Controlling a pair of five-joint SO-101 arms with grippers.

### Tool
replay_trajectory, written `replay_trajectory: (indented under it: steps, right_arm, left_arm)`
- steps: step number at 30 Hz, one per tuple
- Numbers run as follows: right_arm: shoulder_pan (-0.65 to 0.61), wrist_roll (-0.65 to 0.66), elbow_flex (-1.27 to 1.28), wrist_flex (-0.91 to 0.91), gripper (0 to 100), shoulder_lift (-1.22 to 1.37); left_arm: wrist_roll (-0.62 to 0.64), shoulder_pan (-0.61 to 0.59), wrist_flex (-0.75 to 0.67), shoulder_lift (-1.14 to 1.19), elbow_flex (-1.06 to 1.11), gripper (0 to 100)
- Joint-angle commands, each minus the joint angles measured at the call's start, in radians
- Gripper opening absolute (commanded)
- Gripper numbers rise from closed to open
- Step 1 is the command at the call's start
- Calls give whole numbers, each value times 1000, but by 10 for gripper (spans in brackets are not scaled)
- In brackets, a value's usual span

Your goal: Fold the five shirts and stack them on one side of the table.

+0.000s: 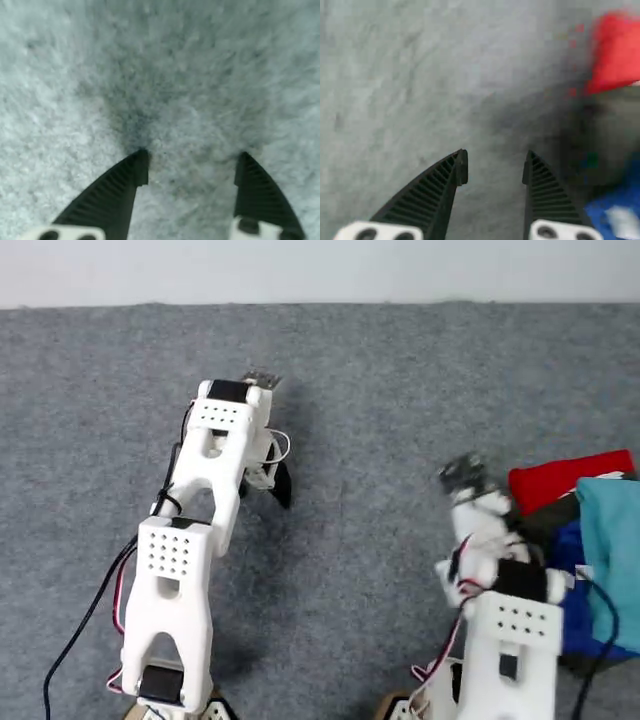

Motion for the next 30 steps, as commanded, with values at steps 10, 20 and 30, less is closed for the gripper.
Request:
replay_trajectory:
  steps: [10,20,30]
  right_arm:
    - [12,9,-81,189,187,-25]
    - [91,-52,-477,576,187,-117]
    - [120,-120,-474,575,187,-627]
  left_arm:
    - [-8,-15,34,-364,197,211]
    - [-204,-78,28,-1373,993,207]
    - [-336,-278,29,-2225,1322,207]
